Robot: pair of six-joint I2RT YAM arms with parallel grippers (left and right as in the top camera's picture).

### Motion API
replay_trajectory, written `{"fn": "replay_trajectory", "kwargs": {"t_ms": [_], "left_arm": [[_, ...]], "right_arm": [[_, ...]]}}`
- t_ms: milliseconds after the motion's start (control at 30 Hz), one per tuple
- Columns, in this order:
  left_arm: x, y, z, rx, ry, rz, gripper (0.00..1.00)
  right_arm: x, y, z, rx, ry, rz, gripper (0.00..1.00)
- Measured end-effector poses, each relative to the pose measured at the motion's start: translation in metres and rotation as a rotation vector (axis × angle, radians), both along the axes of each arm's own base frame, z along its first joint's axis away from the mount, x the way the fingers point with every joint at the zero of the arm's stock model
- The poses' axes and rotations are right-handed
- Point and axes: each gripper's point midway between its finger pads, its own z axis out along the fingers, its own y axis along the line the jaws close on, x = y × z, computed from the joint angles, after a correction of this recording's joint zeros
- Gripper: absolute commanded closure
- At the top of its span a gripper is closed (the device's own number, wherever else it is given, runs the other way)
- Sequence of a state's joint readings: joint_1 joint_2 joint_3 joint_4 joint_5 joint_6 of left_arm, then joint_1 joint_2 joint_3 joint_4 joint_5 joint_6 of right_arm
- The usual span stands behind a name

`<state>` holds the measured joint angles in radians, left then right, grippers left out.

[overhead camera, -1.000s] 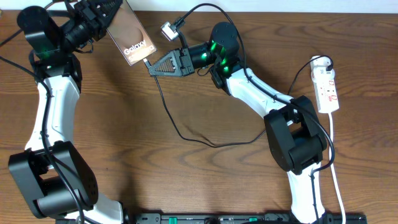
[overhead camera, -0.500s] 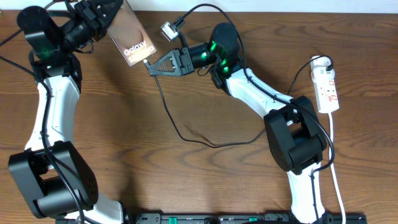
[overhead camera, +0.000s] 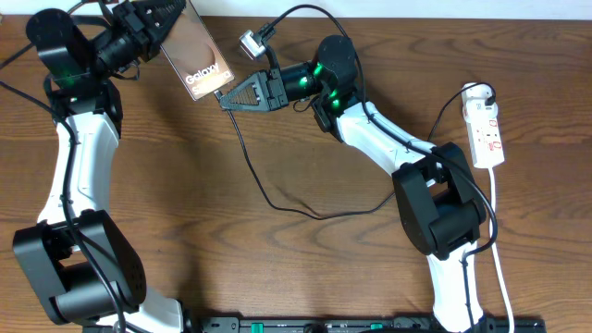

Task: Plug charger to phone and switch on socket
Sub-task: 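Open the right gripper and pull it back from the phone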

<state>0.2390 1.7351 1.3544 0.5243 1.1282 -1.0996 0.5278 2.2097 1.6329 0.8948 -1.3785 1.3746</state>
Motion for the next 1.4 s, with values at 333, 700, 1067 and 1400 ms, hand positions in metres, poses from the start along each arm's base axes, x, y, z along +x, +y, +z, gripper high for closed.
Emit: {"fn": "replay_trajectory", "kwargs": {"t_ms": [333,700,1067,1400], "left_arm": [[-0.003,-0.011,0.000,0.019,-0.023,-0.034,0.92],[-0.002,-0.011,0.000,0.022,-0.026,-0.030,0.92],[-0.003,0.006,-0.003,0.036,-0.024,-0.006,0.93],[-0.007,0.037,-0.042,0.021,0.158,0.042,0.93]], "right_arm": [[0.002,-0.001,0.000,0.001,0.003,-0.009,0.99],[0.002,-0.001,0.000,0.002,0.002,-0.011,0.78],[0.020,-0.002,0.005,0.031,-0.008,-0.100,0.01],[0.028,-0.004,-0.007,-0.005,0.024,-0.120,0.01]]}}
